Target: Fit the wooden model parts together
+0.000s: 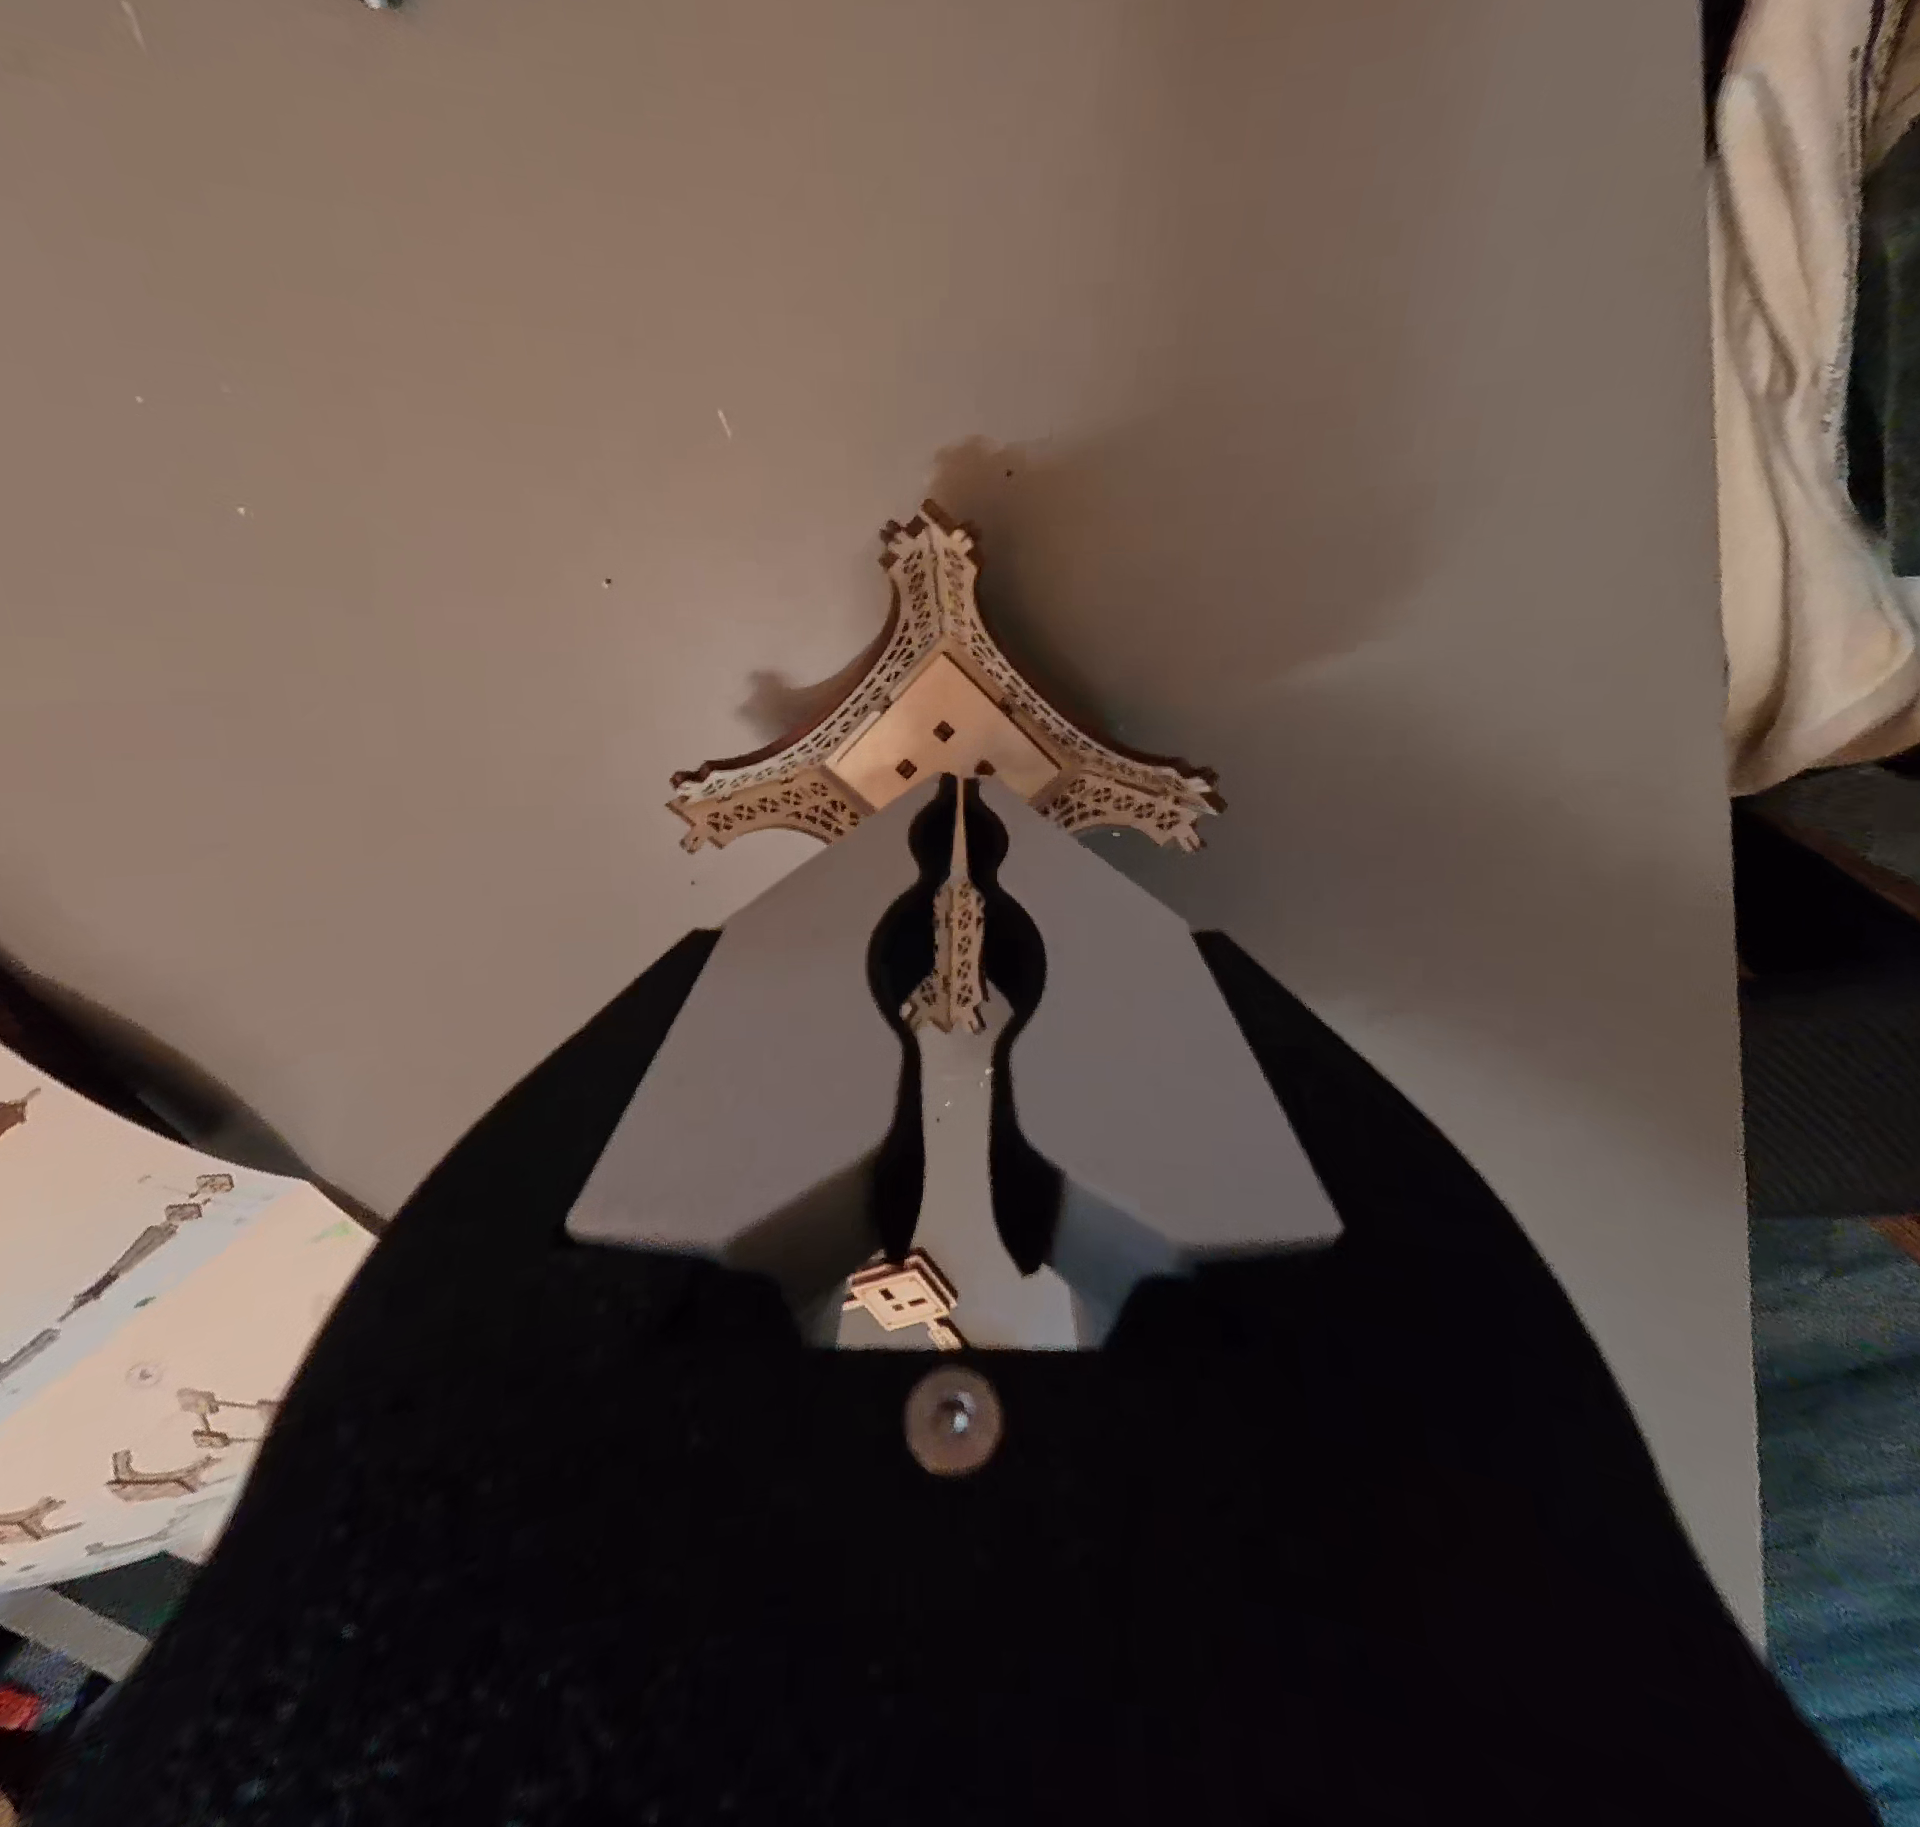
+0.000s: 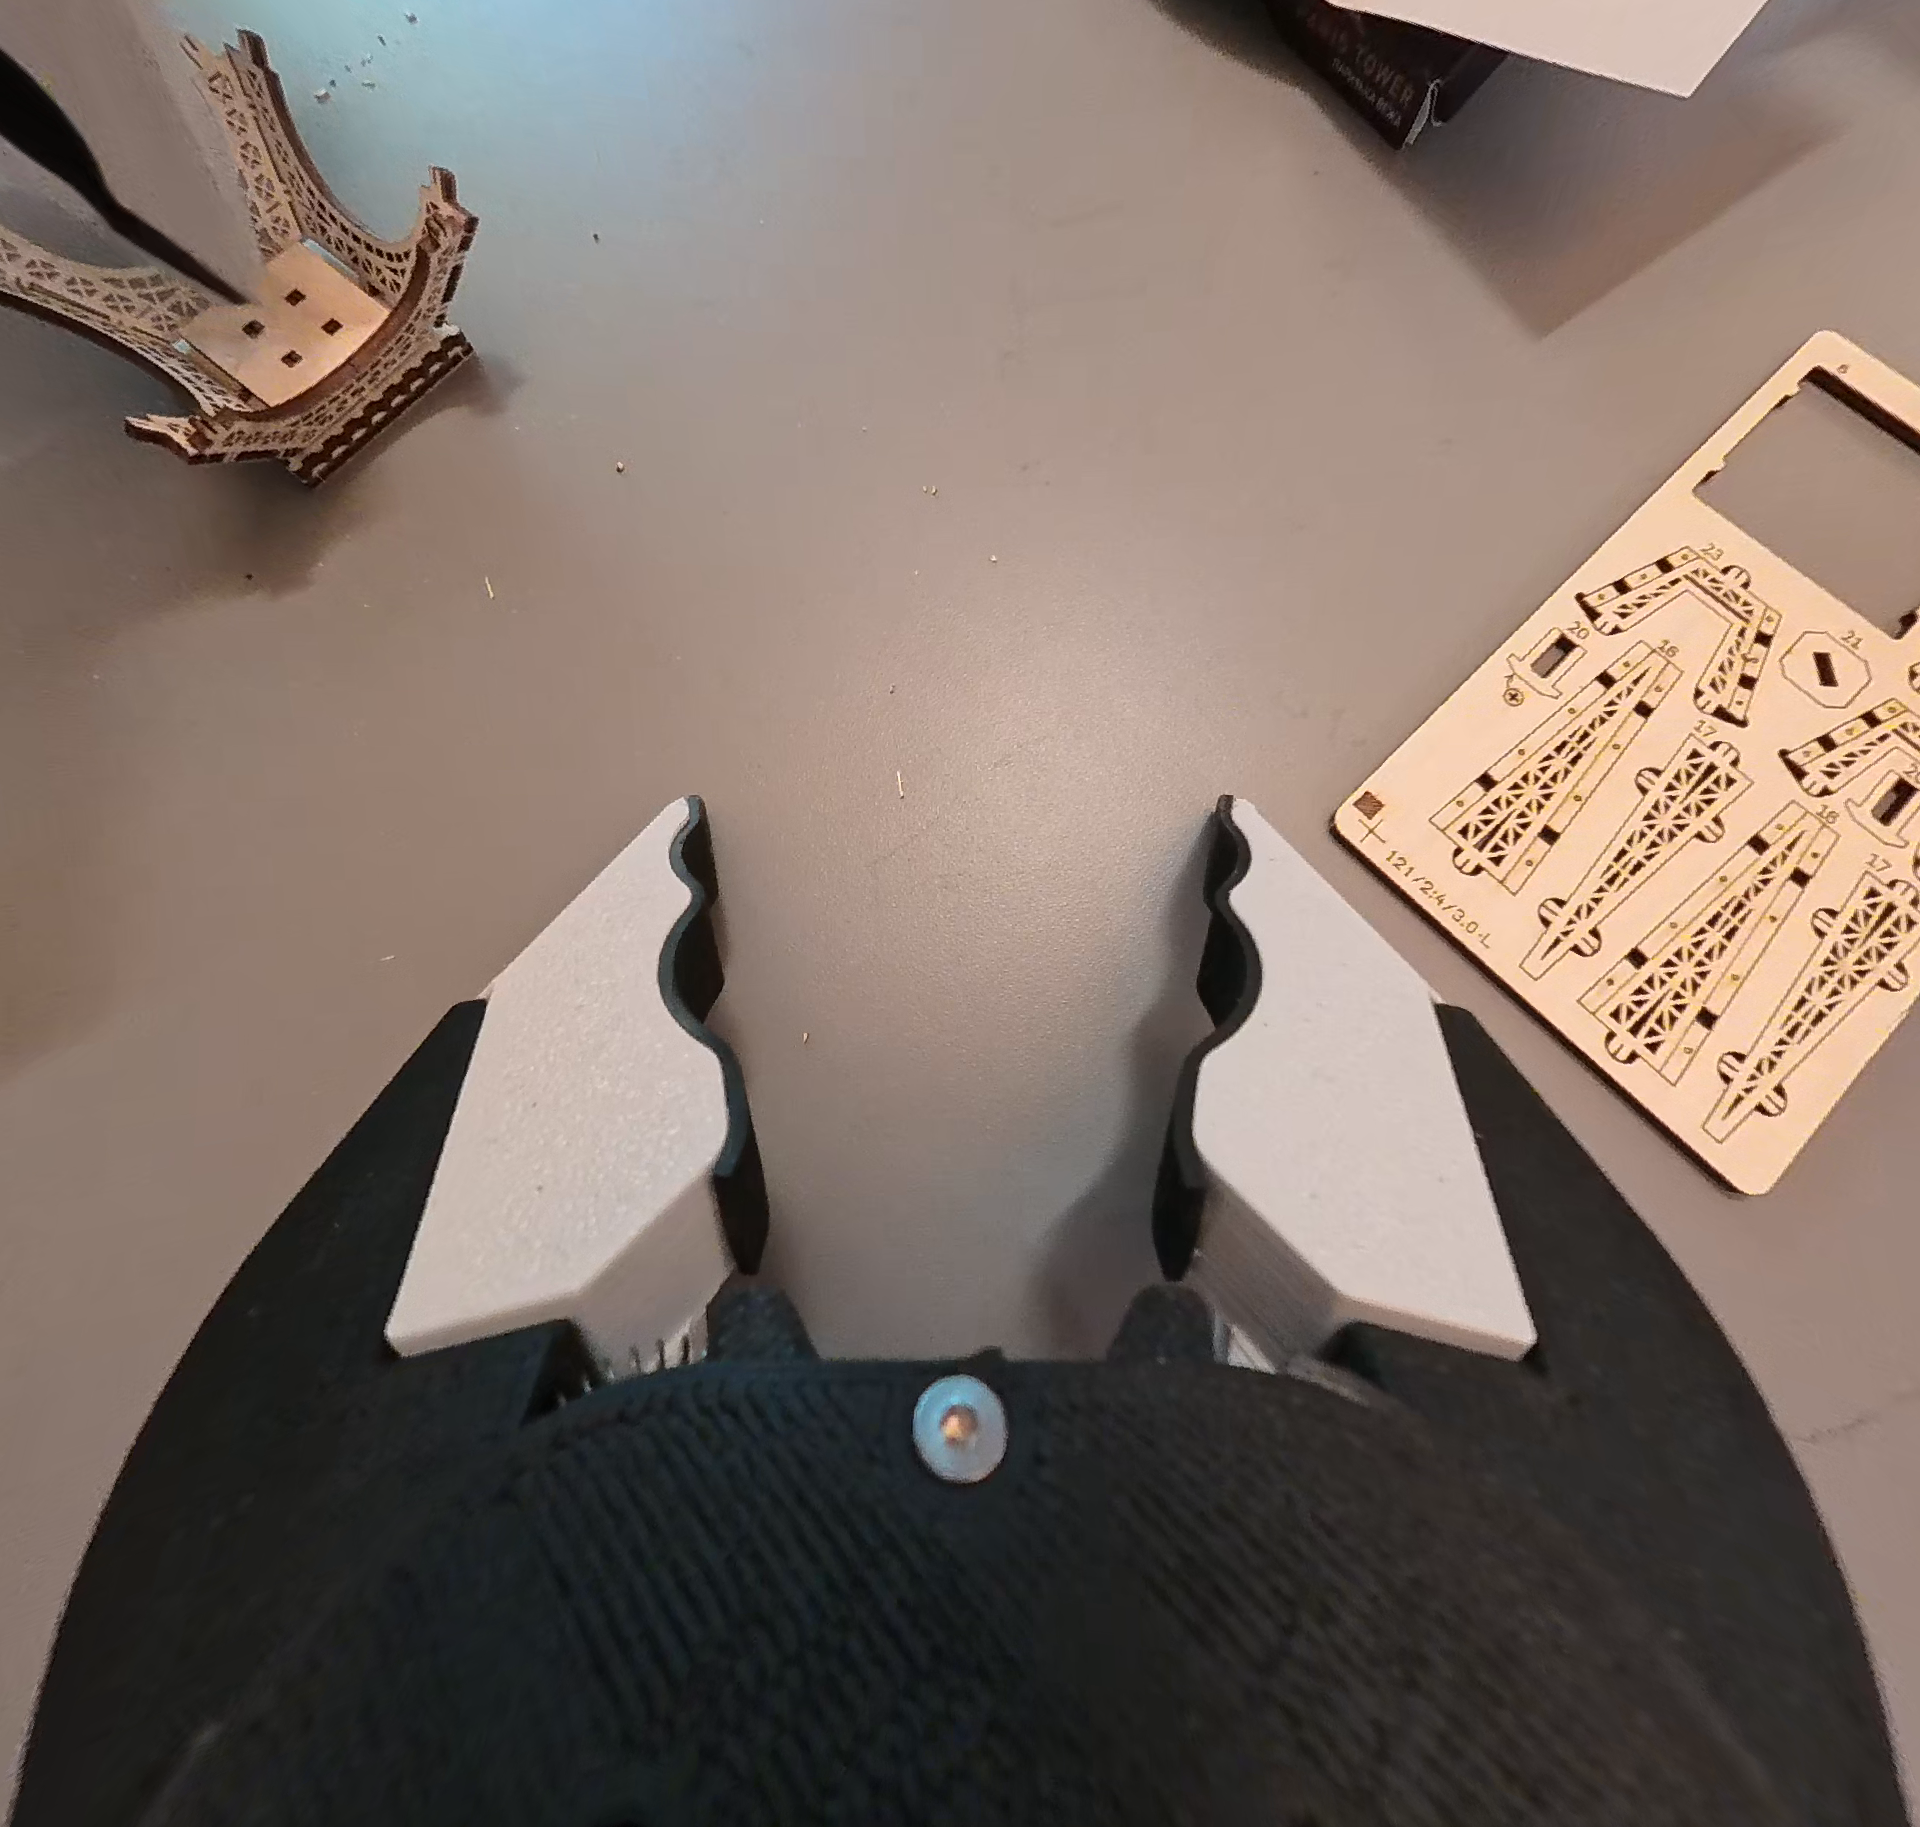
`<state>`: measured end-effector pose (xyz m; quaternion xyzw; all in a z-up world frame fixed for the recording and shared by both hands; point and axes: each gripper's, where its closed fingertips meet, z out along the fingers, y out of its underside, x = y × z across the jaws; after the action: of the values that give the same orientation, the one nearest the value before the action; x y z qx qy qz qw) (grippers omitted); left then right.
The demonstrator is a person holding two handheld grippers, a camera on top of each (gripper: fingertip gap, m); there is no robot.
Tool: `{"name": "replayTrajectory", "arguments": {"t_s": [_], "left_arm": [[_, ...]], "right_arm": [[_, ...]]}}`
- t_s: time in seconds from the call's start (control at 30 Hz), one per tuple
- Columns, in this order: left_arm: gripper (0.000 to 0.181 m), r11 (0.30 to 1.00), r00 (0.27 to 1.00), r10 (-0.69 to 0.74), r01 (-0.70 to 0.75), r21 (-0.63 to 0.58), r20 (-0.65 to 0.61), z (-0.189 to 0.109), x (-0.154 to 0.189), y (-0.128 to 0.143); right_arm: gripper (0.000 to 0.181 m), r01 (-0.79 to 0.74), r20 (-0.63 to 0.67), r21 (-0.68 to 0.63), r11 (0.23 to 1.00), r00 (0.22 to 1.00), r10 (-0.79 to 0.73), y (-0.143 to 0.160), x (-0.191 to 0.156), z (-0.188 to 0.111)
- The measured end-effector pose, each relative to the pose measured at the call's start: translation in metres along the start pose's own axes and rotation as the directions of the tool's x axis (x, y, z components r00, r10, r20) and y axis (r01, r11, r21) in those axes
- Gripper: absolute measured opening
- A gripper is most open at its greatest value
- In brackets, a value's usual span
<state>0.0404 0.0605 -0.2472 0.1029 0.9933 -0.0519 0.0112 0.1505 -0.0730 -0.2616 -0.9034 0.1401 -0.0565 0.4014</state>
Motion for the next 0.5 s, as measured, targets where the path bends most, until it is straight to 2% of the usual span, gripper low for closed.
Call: {"name": "replayTrajectory", "arguments": {"t_s": [0.03, 0.23, 0.5], "left_arm": [[0.000, 1.000, 1.000, -0.010, 0.010, -0.001, 0.005, 0.0000, -0.0008, 0.0008], [0.007, 1.000, 1.000, -0.029, 0.029, 0.001, -0.004, -0.0001, 0.0014, 0.0006], [0.001, 1.000, 0.999, -0.029, 0.029, 0.010, -0.013, 0.0001, 0.0010, -0.0013]], "right_arm": [[0.093, 0.000, 0.000, 0.000, 1.000, 1.000, 0.000, 0.0000, 0.0001, 0.0000], [0.093, -0.003, 0.002, 0.001, 1.000, 1.000, 0.003, -0.0002, 0.0001, -0.0002], [0.093, -0.004, 0.002, 0.002, 1.000, 1.000, 0.004, -0.0003, 0.0001, -0.0003]]}}
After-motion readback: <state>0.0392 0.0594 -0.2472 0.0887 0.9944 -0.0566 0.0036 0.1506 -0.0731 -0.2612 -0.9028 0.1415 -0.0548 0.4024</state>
